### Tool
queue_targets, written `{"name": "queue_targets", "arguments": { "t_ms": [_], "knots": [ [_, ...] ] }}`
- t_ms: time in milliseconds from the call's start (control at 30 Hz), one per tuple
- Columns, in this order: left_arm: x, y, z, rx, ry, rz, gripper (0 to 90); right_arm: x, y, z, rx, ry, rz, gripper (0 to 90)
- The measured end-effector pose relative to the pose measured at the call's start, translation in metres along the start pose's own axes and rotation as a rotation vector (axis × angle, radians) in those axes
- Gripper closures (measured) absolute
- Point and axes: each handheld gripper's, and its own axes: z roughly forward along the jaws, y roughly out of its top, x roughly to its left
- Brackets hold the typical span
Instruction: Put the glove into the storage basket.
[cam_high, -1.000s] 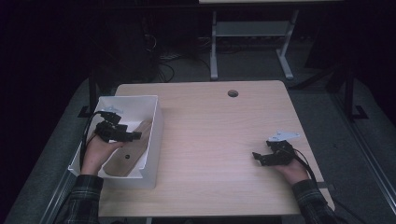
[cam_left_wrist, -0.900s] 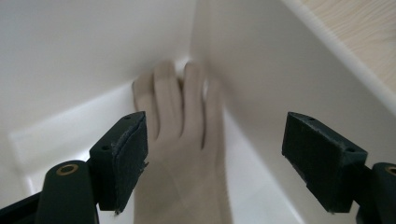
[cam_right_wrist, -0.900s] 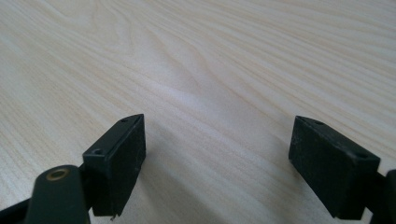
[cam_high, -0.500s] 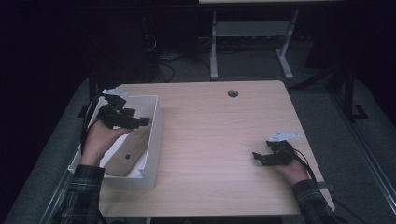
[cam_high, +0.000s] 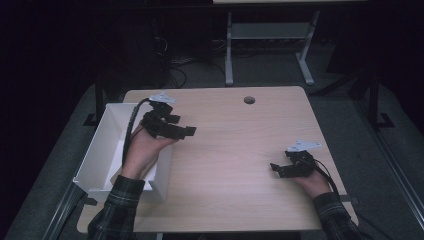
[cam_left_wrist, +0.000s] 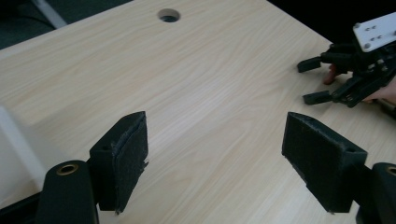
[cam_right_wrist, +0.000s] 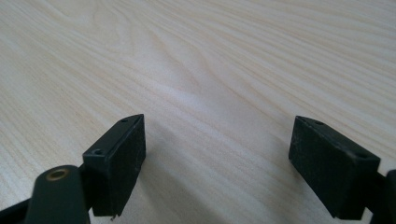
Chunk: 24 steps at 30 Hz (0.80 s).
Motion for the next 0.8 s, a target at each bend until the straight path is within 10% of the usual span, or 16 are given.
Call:
{"name": "queue_targets", "arguments": {
  "t_ms": [367, 800],
  "knots": [
    [-0.044, -0.013, 0.066, 0.043, -0.020, 0.056, 22.1, 0.000, 0.000, 0.000, 0.000, 0.000, 0.000, 18.5],
    [-0.051, -0.057, 0.111, 0.047, -0.005, 0.070, 22.1, 0.000, 0.000, 0.000, 0.001, 0.004, 0.000, 18.5]
  ]
}}
